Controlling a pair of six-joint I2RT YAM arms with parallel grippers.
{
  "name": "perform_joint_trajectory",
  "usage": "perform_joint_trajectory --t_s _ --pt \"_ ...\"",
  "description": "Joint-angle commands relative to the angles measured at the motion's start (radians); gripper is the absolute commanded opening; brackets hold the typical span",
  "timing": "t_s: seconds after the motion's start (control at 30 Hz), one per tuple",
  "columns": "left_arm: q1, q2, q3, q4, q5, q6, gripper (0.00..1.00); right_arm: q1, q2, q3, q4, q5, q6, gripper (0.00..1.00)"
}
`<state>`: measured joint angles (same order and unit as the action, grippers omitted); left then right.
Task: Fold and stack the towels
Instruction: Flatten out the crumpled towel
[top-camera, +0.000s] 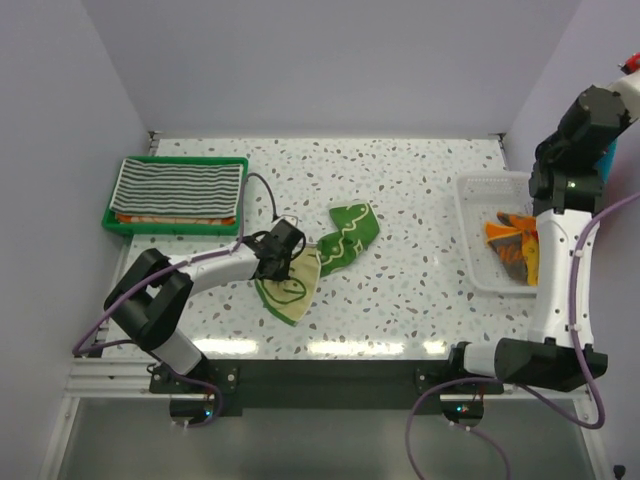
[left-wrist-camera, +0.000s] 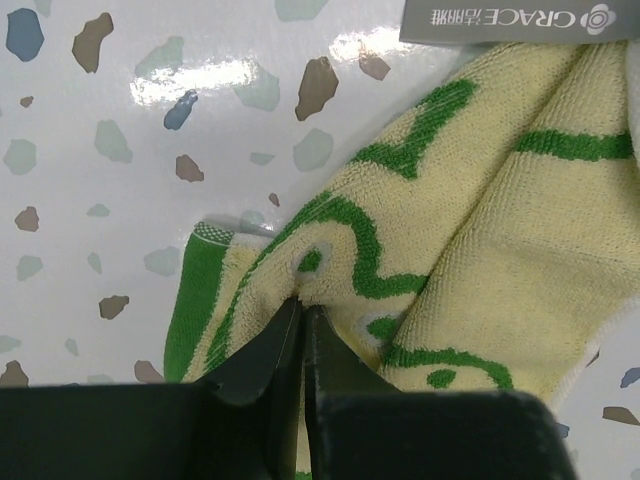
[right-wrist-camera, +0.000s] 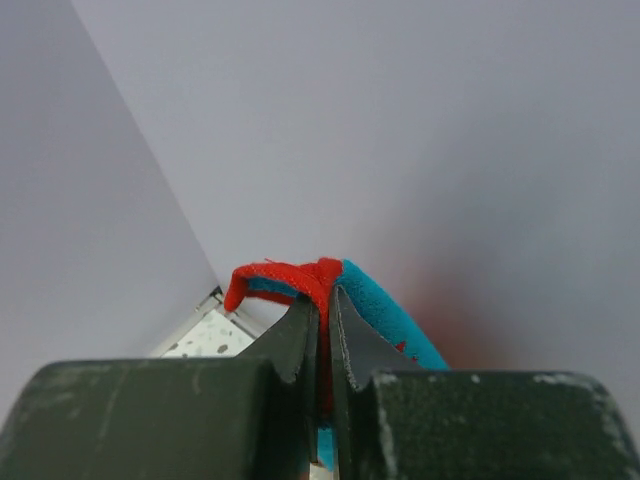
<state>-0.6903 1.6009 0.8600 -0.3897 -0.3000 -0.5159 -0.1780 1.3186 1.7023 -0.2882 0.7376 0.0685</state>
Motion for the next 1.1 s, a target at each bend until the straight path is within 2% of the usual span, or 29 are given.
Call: perform_joint_trajectory --t_s 0.0,0.17,0.27,0.33,0.37,0.4,0.43,0.5,0.57,0.67,0.77,0.83,0.97,1.07 --pt "-0.003 -0.001 0.002 -0.009 0.064 -0.021 0.08 -0.009 -0.005 -0.107 -0.015 -0.018 0.054 0.00" --pt "-0.003 0.002 0.004 0.009 0.120 -0.018 0.08 -0.015 0.001 -0.381 -0.026 -0.130 0.161 0.00" --pt "-0.003 -0.002 0.001 0.015 0.148 -0.021 0.08 -0.017 0.036 -0.469 -0.042 -0.213 0.215 0.01" --pt "-0.003 -0.006 0.001 0.026 0.166 -0.022 0.08 -0.017 0.070 -0.478 -0.092 -0.254 0.243 0.16" --pt "-0.003 -0.006 0.001 0.028 0.176 -0.024 0.09 -0.017 0.086 -0.455 -0.133 -0.270 0.284 0.27" --pt "-0.003 -0.006 0.001 0.034 0.200 -0.027 0.09 -0.015 0.096 -0.449 -0.178 -0.308 0.287 0.49" --pt "-0.003 -0.004 -0.001 0.044 0.212 -0.032 0.09 0.000 0.090 -0.455 -0.183 -0.343 0.284 0.59" --pt "-0.003 -0.002 -0.004 0.055 0.251 -0.041 0.10 0.037 0.056 -0.455 -0.195 -0.418 0.274 0.74" --pt "-0.003 0.005 -0.007 0.074 0.285 -0.055 0.10 0.147 0.039 -0.451 -0.204 -0.473 0.248 0.80" --pt "-0.005 0.008 -0.021 0.100 0.381 -0.081 0.10 0.323 0.050 -0.452 -0.226 -0.535 0.249 0.82" --pt "-0.018 -0.047 -0.078 0.146 0.488 -0.122 0.11 0.469 0.076 -0.501 -0.163 -0.625 0.249 0.81" --pt "-0.041 -0.102 -0.113 0.146 0.486 -0.137 0.11 0.537 0.135 -0.523 -0.123 -0.702 0.240 0.80" --pt "-0.123 -0.180 -0.151 0.111 0.457 -0.167 0.14 0.623 0.273 -0.480 -0.104 -0.715 0.180 0.73" --pt "-0.126 -0.257 -0.190 0.091 0.414 -0.202 0.25 0.656 0.353 -0.443 -0.118 -0.735 0.177 0.72"
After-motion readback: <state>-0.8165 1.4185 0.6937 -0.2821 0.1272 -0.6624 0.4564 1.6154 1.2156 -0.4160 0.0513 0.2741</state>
